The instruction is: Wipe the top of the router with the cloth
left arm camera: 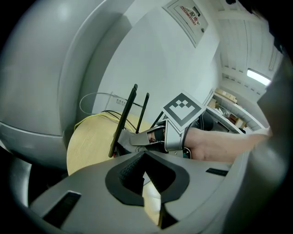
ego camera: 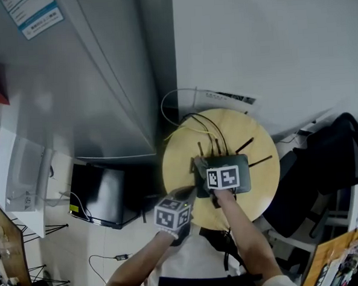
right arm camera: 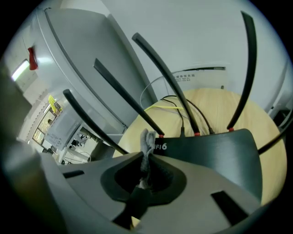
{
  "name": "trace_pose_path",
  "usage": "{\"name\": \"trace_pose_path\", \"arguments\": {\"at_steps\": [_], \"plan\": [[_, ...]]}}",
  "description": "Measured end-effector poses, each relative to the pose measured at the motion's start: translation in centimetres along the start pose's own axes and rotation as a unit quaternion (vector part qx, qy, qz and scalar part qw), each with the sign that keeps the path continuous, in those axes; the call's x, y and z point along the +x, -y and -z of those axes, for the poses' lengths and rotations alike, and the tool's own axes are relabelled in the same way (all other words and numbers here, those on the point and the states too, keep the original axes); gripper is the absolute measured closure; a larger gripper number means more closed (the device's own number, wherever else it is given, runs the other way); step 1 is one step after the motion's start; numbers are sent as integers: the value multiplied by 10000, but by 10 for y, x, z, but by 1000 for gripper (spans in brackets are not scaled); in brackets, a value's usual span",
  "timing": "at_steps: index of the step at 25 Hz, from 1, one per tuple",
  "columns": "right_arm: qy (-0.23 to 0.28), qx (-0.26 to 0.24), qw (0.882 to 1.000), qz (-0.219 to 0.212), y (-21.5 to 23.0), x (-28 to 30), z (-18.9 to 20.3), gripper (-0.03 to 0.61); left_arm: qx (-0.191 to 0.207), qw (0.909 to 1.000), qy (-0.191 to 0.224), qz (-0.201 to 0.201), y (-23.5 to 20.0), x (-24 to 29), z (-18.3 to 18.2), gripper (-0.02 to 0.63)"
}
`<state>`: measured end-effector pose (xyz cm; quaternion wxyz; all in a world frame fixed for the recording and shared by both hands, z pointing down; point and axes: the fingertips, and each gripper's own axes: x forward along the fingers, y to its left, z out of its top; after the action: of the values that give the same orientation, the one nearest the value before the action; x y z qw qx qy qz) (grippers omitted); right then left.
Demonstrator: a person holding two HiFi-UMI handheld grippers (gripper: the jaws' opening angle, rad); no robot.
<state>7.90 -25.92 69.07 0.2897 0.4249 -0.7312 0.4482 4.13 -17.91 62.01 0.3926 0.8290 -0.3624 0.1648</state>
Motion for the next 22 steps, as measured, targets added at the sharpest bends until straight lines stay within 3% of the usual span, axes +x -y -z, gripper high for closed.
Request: {"name": "trace_pose_path", "arguments": {"at_steps": [6,16,22], "plan": [[-110,-149,9998,-31,-1,7,0,543,-176,9997,91,-172,-2,1,-2,615],[201,180,9962,830,89,-38,-6,543,-145,9999,-19,22,20,25,-2,616],[398,464,9867,1505,148,-70,3,543,-18,9998,-105,185,37,39,-4,615]]}}
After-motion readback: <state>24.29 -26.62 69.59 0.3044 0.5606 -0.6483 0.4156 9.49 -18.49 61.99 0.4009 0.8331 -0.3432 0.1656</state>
